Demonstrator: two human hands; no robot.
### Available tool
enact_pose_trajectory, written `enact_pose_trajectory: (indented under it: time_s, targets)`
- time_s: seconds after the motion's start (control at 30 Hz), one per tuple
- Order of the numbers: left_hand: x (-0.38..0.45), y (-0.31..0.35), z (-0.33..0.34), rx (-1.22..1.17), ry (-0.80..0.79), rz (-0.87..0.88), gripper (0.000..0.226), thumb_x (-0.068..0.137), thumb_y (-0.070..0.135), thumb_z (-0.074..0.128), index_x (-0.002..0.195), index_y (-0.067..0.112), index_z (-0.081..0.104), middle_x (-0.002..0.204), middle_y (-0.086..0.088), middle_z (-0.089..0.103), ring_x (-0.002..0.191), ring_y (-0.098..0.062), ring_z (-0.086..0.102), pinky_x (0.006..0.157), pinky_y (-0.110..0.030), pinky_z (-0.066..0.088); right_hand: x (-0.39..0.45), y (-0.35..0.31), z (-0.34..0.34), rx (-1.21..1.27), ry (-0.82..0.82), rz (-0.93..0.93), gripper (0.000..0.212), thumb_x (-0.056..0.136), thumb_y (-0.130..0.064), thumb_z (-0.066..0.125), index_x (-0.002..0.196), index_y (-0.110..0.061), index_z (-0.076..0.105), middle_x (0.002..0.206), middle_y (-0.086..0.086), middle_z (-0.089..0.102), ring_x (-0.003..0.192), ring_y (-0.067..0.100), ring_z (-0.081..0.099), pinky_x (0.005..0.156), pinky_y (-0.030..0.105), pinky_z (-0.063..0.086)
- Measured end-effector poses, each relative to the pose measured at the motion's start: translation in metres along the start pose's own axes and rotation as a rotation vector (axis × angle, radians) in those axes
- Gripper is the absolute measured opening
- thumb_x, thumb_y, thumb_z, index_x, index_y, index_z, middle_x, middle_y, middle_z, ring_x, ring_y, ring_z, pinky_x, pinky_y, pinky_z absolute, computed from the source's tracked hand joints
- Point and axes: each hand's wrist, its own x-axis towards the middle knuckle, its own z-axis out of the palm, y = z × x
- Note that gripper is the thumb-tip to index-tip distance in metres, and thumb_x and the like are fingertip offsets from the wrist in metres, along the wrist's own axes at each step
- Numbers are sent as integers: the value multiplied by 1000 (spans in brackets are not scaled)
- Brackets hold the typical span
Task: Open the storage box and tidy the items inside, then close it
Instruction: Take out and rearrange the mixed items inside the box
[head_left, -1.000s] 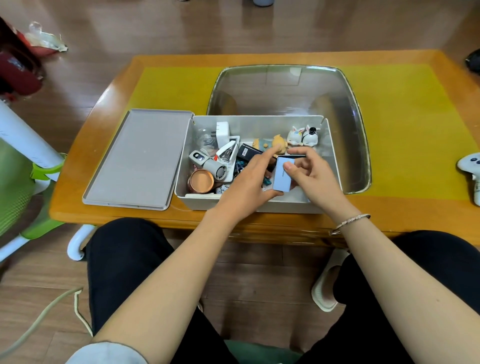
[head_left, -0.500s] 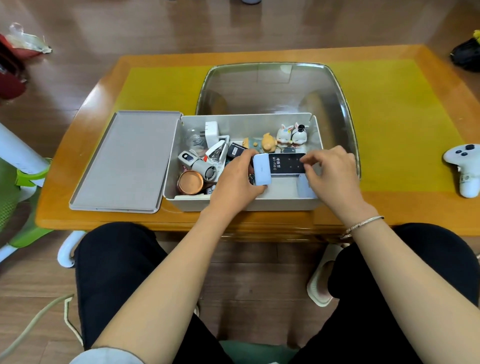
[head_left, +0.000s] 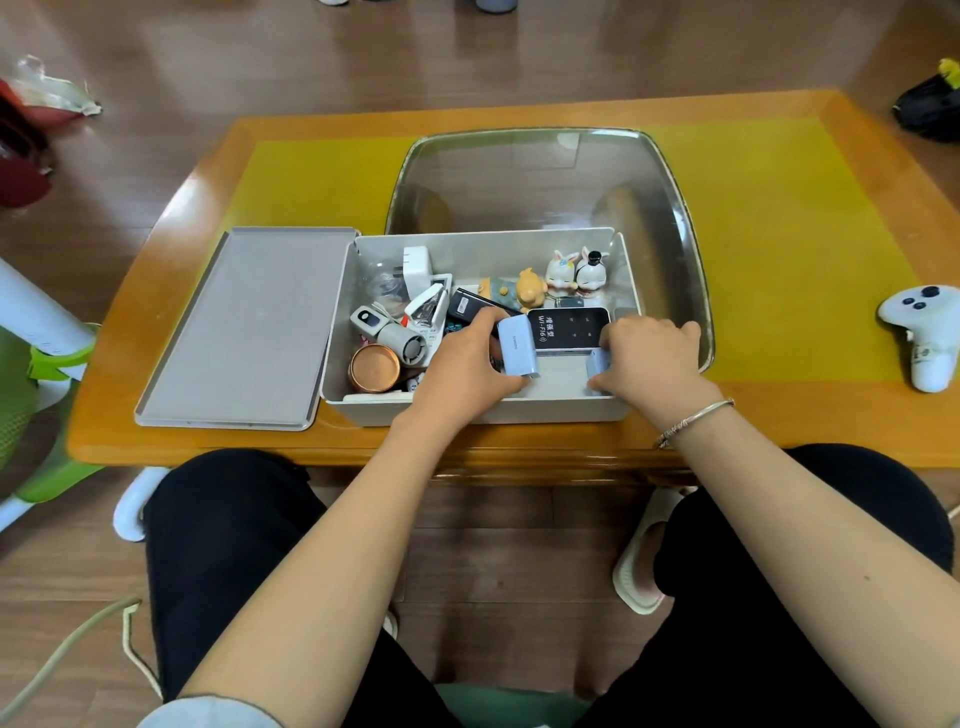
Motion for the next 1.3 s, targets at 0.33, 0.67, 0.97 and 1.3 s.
enact_pose_trajectory:
  time_s: [0.33,0.67,0.97,1.3]
  targets:
    - [22,28,3,155,-292,63,59,67,29,81,115,18,50,91,1,64,85,-18,61,77,-39,53,4,6,5,87,30,-69,45,74,-46,73,107,-19,60,104,4,61,95,25,59,66,29,40]
    - [41,45,16,458,-530,64,41,82,14,65,121,11,50,113,-12,58,95,-27,55,72,-32,44,4,18,0,208,-38,-170,46,77,-36,74,119,-21,60,113,2,63,101,23,58,72,30,46]
    - [24,54,2,314,-481,17,59,92,48,55,141,19,41,132,-10,55,118,-26,52,93,-33,41,4,36,-1,290,88,-210,30,87,-15,60,115,-24,64,116,2,64,104,25,59,75,30,44]
    - [-9,69,22,587,-544,100,75,78,63,64,135,19,46,127,-5,56,117,-24,51,92,-40,47,3,40,-1,372,47,-275,32,93,-4,48,119,-13,63,125,7,61,113,26,57,93,35,45]
